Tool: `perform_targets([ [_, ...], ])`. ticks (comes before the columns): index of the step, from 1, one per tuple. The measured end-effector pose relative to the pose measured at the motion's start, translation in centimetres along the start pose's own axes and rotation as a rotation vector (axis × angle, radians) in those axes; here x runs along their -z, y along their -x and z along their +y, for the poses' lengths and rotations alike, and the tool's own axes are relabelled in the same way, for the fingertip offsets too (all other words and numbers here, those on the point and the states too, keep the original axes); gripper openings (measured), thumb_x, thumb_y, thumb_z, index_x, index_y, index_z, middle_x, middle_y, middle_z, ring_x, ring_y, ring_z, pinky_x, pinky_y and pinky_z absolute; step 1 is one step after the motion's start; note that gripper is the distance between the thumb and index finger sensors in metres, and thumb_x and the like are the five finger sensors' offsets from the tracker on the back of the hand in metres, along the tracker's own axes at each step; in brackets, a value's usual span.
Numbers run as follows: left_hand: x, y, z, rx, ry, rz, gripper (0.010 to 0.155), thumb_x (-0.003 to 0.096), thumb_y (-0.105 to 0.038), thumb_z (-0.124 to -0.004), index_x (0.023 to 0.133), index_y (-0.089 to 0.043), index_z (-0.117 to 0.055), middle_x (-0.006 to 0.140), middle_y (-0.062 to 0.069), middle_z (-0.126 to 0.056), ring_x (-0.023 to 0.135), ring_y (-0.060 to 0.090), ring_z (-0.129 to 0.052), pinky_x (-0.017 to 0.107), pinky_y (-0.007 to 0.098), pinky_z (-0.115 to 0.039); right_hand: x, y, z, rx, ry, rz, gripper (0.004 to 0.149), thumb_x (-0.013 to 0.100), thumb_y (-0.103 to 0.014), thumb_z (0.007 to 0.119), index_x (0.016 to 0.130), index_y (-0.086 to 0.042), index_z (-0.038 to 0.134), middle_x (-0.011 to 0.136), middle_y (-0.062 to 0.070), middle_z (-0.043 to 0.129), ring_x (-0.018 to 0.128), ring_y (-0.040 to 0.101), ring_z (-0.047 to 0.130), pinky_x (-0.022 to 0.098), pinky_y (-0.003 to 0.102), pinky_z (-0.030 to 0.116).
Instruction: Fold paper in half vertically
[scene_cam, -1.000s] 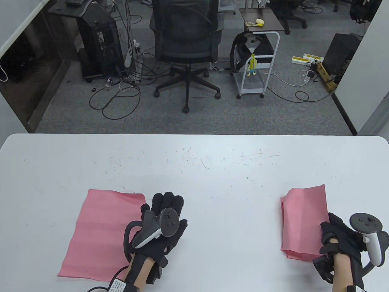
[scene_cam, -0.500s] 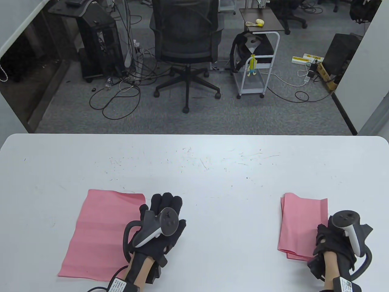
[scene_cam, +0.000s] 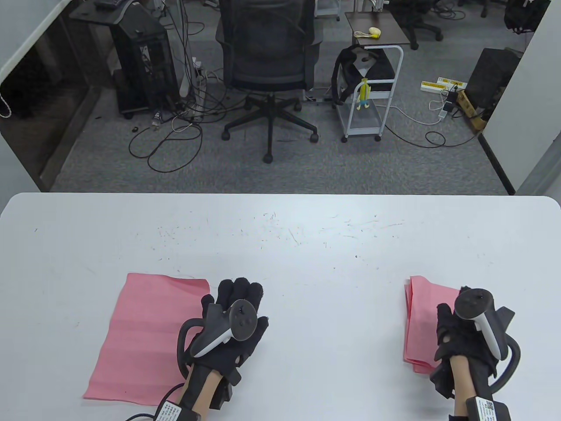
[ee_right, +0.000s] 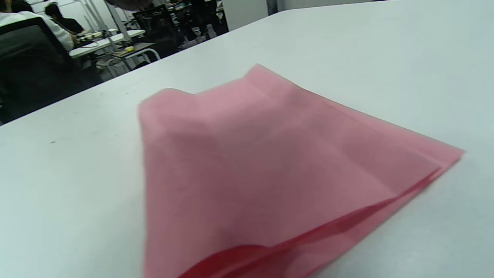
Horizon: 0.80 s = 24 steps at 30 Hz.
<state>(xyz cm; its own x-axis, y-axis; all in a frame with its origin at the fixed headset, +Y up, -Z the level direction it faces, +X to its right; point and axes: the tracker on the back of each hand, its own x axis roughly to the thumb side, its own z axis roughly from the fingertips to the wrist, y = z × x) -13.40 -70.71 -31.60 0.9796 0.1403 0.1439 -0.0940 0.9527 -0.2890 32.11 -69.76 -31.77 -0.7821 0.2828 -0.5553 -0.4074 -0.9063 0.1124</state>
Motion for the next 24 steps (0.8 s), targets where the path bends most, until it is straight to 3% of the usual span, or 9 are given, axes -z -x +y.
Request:
perform_targets([
  [6,-0.3,-0.2,0.3,0.005,-0.018,-0.008,0.077,0.0528,-0.066,-0.040,0.115,-0.041,-0.003,0.127,-0.005,0.000,0.118,0.031,-0.001,0.084,0.065,-0.018,-2.9,-6.3,-0.3,-0.032,-0.010,-0.180,0.072,0.051,-0.052,0.065,0.109,-0.028,0.030,0.117,0.006,0.031,0.107,0.043,0.031,0.077,0.060,0.038],
  [11,-0.3,-0.1,0.2,0.000,-0.016,-0.008,0.077,0.0528,-0.066,-0.040,0.115,-0.040,-0.003,0.127,-0.005,0.001,0.118,0.031,-0.001,0.084,0.065,-0.018,-5.9,-11.1,0.9,-0.040,-0.032,-0.335,0.072,0.051,-0.053,0.064,0.109,-0.028,0.029,0.117,0.007,0.028,0.107,0.043,0.026,0.077,0.061,0.035],
  [17,-0.3,0.2,0.2,-0.012,-0.017,-0.009,0.077,0.0528,-0.066,-0.040,0.115,-0.040,-0.003,0.127,-0.005,0.000,0.118,0.031,-0.002,0.084,0.065,-0.019,-8.8,-15.5,4.5,-0.100,-0.062,-0.474,0.071,0.051,-0.053,0.064,0.109,-0.028,0.031,0.117,0.007,0.028,0.107,0.043,0.024,0.077,0.061,0.034],
  [24,-0.1,0.2,-0.1,-0.009,-0.006,-0.007,0.077,0.0528,-0.066,-0.040,0.115,-0.040,-0.004,0.127,-0.005,0.001,0.118,0.031,-0.002,0.084,0.065,-0.019,-10.1,-17.9,9.2,-0.166,-0.155,-0.534,0.074,0.050,-0.050,0.071,0.109,-0.028,0.032,0.117,0.006,0.025,0.106,0.043,0.018,0.076,0.062,0.031],
])
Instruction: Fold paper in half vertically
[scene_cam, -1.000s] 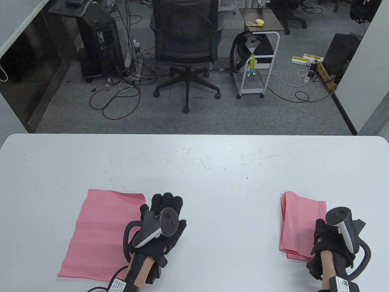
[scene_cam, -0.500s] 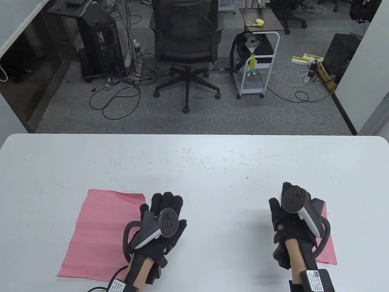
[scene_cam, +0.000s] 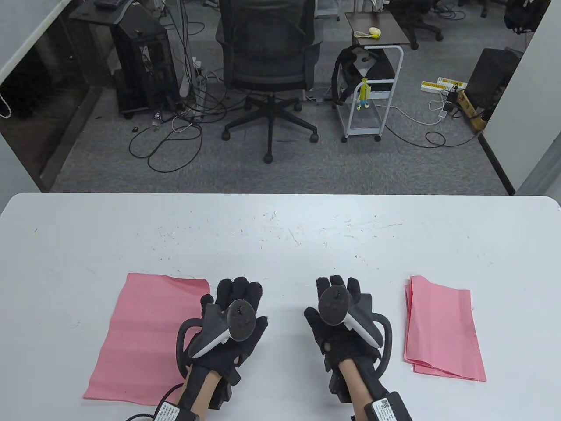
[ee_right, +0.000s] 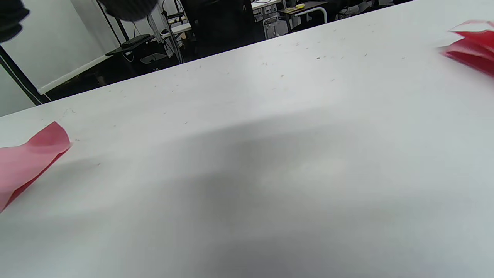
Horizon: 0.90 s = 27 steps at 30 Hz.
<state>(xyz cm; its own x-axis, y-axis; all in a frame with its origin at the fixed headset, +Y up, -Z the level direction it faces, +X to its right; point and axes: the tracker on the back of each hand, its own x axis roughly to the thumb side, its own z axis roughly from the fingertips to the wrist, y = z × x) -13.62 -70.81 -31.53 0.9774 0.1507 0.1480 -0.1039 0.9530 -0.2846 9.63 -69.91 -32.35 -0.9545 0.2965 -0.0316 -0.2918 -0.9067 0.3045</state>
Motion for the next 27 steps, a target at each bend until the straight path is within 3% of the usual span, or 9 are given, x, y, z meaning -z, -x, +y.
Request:
perform_targets([
  [7,0.0,0.1,-0.3,0.011,0.004,0.001,0.077,0.0529,-0.066,-0.040,0.115,-0.040,-0.004,0.127,-0.005,0.000,0.118,0.031,-0.002,0.084,0.065,-0.019,0.6,-0.2,1.4,-0.011,-0.014,-0.013,0.074,0.050,-0.051,0.069,0.109,-0.028,0.031,0.117,0.006,0.023,0.105,0.042,0.015,0.076,0.062,0.028],
  [19,0.0,-1.2,-1.2,0.013,0.049,-0.038,0.077,0.0533,-0.066,-0.041,0.116,-0.039,-0.004,0.127,-0.005,-0.001,0.118,0.031,-0.003,0.084,0.065,-0.020,0.4,0.6,0.9,0.037,-0.027,-0.035,0.072,0.050,-0.051,0.069,0.109,-0.028,0.034,0.117,0.007,0.023,0.105,0.043,0.015,0.076,0.062,0.028],
  [24,1.1,-0.6,-1.8,0.059,0.098,0.031,0.077,0.0531,-0.066,-0.042,0.115,-0.039,-0.005,0.127,-0.005,-0.002,0.118,0.030,-0.003,0.085,0.065,-0.020,-0.1,1.0,0.0,0.061,0.000,-0.051,0.072,0.050,-0.051,0.069,0.109,-0.028,0.035,0.117,0.008,0.023,0.105,0.044,0.016,0.076,0.063,0.028],
  [27,1.9,1.6,-1.5,0.102,0.138,0.128,0.077,0.0527,-0.066,-0.043,0.115,-0.040,-0.005,0.127,-0.006,-0.002,0.119,0.029,-0.004,0.085,0.064,-0.020,-0.4,1.4,-0.5,0.082,0.012,-0.060,0.072,0.050,-0.051,0.069,0.109,-0.028,0.035,0.117,0.008,0.023,0.105,0.044,0.016,0.076,0.063,0.028],
])
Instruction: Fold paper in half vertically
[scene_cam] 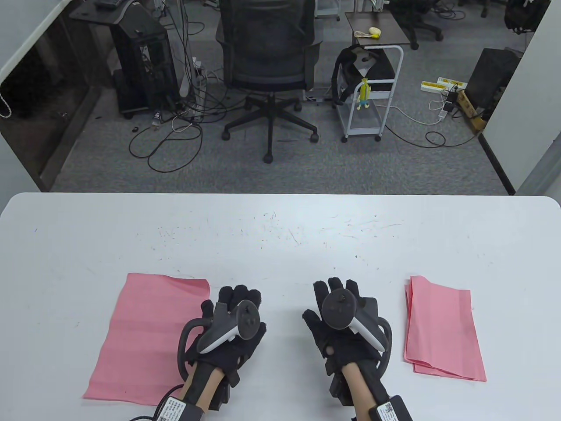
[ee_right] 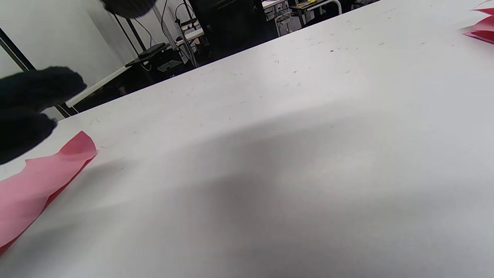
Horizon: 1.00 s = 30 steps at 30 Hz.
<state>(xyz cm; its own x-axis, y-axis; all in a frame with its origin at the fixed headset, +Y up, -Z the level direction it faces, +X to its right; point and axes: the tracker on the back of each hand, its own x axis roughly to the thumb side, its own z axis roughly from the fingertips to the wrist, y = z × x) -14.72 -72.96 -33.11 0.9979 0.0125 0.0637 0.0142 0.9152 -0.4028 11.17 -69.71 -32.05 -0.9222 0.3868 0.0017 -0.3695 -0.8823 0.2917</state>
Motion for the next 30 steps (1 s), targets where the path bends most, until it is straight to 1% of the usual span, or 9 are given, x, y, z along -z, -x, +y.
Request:
perform_targets([
  [5,1.0,5.6,0.5,0.006,0.076,0.190,0.078,0.0526,-0.066,-0.046,0.115,-0.041,-0.005,0.127,-0.007,-0.002,0.119,0.029,-0.003,0.086,0.065,-0.022,-0.3,0.5,-0.6,0.034,0.011,-0.009,0.071,0.050,-0.051,0.069,0.109,-0.027,0.035,0.117,0.008,0.023,0.105,0.045,0.016,0.076,0.063,0.028],
  [7,1.2,8.0,0.4,-0.029,0.113,0.256,0.078,0.0527,-0.066,-0.047,0.115,-0.042,-0.005,0.127,-0.007,-0.002,0.119,0.029,-0.003,0.086,0.066,-0.022,-0.3,0.7,-0.8,0.045,0.013,-0.011,0.071,0.051,-0.051,0.068,0.109,-0.028,0.035,0.117,0.008,0.023,0.105,0.045,0.016,0.075,0.063,0.028],
  [11,1.5,12.5,-0.6,-0.100,0.228,0.376,0.080,0.0534,-0.066,-0.049,0.114,-0.042,-0.002,0.126,-0.005,0.002,0.118,0.033,-0.002,0.085,0.067,-0.025,-0.3,0.9,-0.8,0.060,0.006,-0.014,0.071,0.051,-0.051,0.068,0.109,-0.027,0.035,0.117,0.008,0.023,0.105,0.045,0.017,0.075,0.063,0.028],
  [13,1.6,13.8,-1.3,-0.117,0.294,0.413,0.081,0.0536,-0.067,-0.050,0.113,-0.042,0.000,0.125,-0.001,0.005,0.118,0.035,-0.002,0.085,0.069,-0.027,-0.3,0.8,-0.8,0.062,0.003,-0.016,0.071,0.051,-0.051,0.068,0.109,-0.027,0.035,0.117,0.009,0.023,0.105,0.045,0.017,0.075,0.063,0.028],
  [14,1.6,14.3,-1.7,-0.127,0.320,0.420,0.083,0.0539,-0.067,-0.051,0.112,-0.043,0.003,0.125,-0.001,0.006,0.117,0.037,-0.001,0.085,0.069,-0.028,-0.3,0.8,-0.8,0.062,0.002,-0.016,0.071,0.051,-0.051,0.068,0.109,-0.027,0.035,0.117,0.009,0.023,0.105,0.045,0.016,0.075,0.063,0.028],
  [17,1.7,15.7,-3.2,-0.165,0.394,0.442,0.083,0.0544,-0.067,-0.054,0.113,-0.044,0.000,0.124,0.002,0.007,0.117,0.041,-0.004,0.083,0.072,-0.032,-0.4,0.9,-0.8,0.067,-0.001,-0.018,0.071,0.051,-0.051,0.068,0.109,-0.027,0.035,0.117,0.009,0.023,0.105,0.045,0.017,0.075,0.063,0.028],
  [21,2.0,16.5,-4.9,-0.209,0.443,0.449,0.085,0.0539,-0.068,-0.057,0.113,-0.043,0.000,0.123,0.006,0.008,0.116,0.044,-0.006,0.081,0.074,-0.036,-0.4,1.1,-0.9,0.076,0.002,-0.019,0.071,0.051,-0.051,0.068,0.109,-0.027,0.035,0.117,0.009,0.024,0.105,0.045,0.017,0.075,0.063,0.028],
  [22,2.1,16.6,-5.2,-0.219,0.451,0.445,0.085,0.0535,-0.068,-0.056,0.112,-0.043,0.000,0.122,0.006,0.008,0.114,0.045,-0.004,0.080,0.075,-0.037,-0.4,1.2,-0.9,0.077,0.002,-0.019,0.071,0.051,-0.051,0.068,0.109,-0.027,0.035,0.117,0.009,0.024,0.105,0.045,0.017,0.075,0.063,0.028],
  [30,2.1,16.2,-5.3,-0.225,0.442,0.443,0.084,0.0538,-0.067,-0.054,0.112,-0.042,0.001,0.121,0.008,0.010,0.113,0.047,-0.002,0.079,0.076,-0.037,-0.3,1.4,-0.9,0.086,-0.007,-0.012,0.071,0.051,-0.051,0.068,0.109,-0.027,0.035,0.117,0.009,0.023,0.104,0.046,0.016,0.075,0.064,0.027],
])
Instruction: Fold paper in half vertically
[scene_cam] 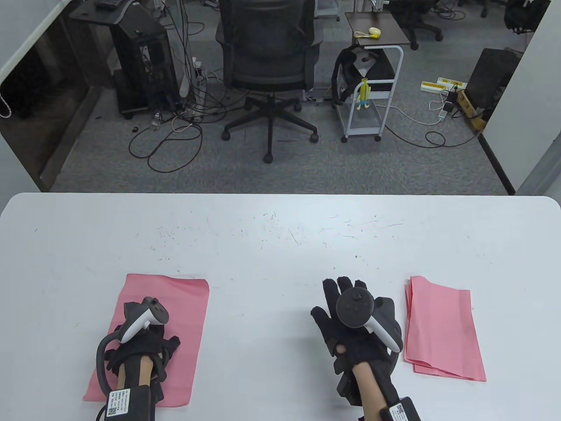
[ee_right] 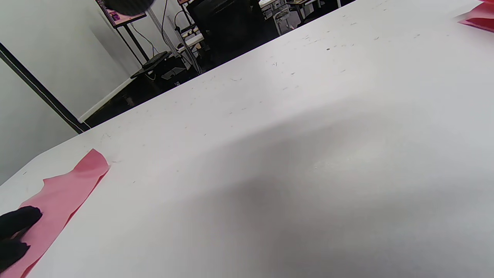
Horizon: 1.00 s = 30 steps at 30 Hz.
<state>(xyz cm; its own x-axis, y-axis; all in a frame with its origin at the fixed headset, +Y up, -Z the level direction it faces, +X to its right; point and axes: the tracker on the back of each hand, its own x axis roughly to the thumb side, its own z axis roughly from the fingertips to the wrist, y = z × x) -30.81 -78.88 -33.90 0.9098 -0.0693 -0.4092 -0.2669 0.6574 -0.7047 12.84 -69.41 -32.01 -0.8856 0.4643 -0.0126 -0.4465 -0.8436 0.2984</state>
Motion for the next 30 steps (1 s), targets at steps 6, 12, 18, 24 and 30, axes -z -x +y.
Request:
perform_targets([
  [6,-0.4,-2.3,-0.3,0.037,-0.002,-0.015,0.084,0.0539,-0.068,-0.052,0.112,-0.041,0.002,0.121,0.009,0.009,0.112,0.048,-0.003,0.079,0.076,-0.038,0.0,0.2,0.0,0.006,-0.001,0.005,0.071,0.051,-0.051,0.067,0.109,-0.027,0.035,0.117,0.010,0.023,0.104,0.046,0.016,0.074,0.064,0.027],
  [12,-1.2,-6.3,-0.9,0.105,-0.014,-0.054,0.083,0.0538,-0.068,-0.051,0.112,-0.040,0.002,0.122,0.010,0.008,0.112,0.050,-0.006,0.078,0.076,-0.041,0.0,0.3,0.0,0.008,-0.006,0.011,0.072,0.051,-0.051,0.067,0.109,-0.027,0.035,0.117,0.010,0.023,0.104,0.046,0.016,0.074,0.064,0.027],
  [18,-2.2,-10.5,-1.6,0.168,-0.027,-0.088,0.083,0.0543,-0.066,-0.049,0.112,-0.036,0.002,0.121,0.016,0.005,0.111,0.054,-0.011,0.078,0.074,-0.043,0.1,0.4,0.0,0.014,-0.014,0.017,0.071,0.051,-0.051,0.067,0.109,-0.027,0.035,0.117,0.010,0.023,0.104,0.046,0.016,0.074,0.064,0.026],
  [24,-3.0,-13.5,-2.5,0.203,-0.035,-0.114,0.082,0.0548,-0.065,-0.047,0.112,-0.034,0.003,0.121,0.019,0.005,0.110,0.057,-0.012,0.077,0.075,-0.044,0.1,0.5,0.0,0.019,-0.022,0.022,0.072,0.051,-0.051,0.067,0.109,-0.027,0.034,0.117,0.010,0.023,0.104,0.046,0.016,0.074,0.064,0.026],
  [30,-4.0,-16.5,-3.4,0.233,-0.044,-0.137,0.082,0.0548,-0.065,-0.046,0.112,-0.034,0.003,0.121,0.018,0.005,0.110,0.057,-0.013,0.077,0.075,-0.044,0.2,0.6,0.0,0.023,-0.027,0.025,0.072,0.051,-0.051,0.067,0.109,-0.027,0.034,0.117,0.010,0.022,0.104,0.046,0.015,0.074,0.064,0.026],
])
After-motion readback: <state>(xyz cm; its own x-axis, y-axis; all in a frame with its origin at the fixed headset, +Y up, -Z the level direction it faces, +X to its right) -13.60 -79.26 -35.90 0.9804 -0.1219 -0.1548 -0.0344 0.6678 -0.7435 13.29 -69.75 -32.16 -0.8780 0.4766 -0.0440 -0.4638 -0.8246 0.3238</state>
